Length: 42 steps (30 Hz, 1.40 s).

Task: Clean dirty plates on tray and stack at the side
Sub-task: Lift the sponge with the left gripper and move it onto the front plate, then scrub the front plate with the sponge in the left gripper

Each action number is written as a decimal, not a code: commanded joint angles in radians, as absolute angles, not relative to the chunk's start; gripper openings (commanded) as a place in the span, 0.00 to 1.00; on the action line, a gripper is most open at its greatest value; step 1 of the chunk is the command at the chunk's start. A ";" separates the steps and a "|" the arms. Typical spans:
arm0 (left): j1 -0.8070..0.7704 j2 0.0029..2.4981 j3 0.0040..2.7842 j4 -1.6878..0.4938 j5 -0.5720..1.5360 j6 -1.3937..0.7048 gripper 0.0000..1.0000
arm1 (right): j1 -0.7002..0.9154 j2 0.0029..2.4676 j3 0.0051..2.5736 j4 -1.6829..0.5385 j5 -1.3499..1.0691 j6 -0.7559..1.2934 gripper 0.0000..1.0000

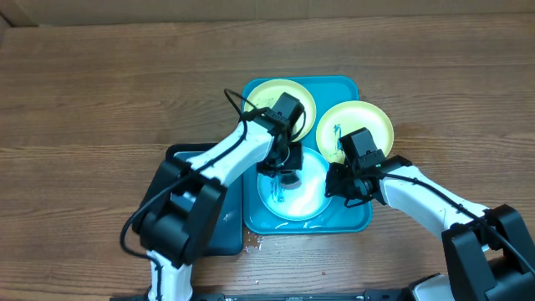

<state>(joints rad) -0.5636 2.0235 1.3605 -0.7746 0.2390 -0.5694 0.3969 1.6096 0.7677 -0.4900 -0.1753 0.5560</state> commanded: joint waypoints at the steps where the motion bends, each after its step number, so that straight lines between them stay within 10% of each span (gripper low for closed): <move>1: -0.509 2.067 1.360 -0.836 0.163 -0.620 0.04 | 0.382 1.639 0.760 -0.500 -0.105 0.550 0.08; 9: -0.484 2.066 1.436 -0.999 -0.039 -0.574 0.04 | 0.382 1.639 0.760 -0.498 -0.105 0.550 0.08; 27: -0.628 2.178 1.429 -0.839 0.596 -0.443 0.04 | 0.382 1.639 0.760 -0.498 -0.105 0.550 0.08; 42: -0.612 2.146 1.428 -1.116 -0.180 -0.480 0.04 | 0.382 1.639 0.760 -0.494 -0.105 0.550 0.08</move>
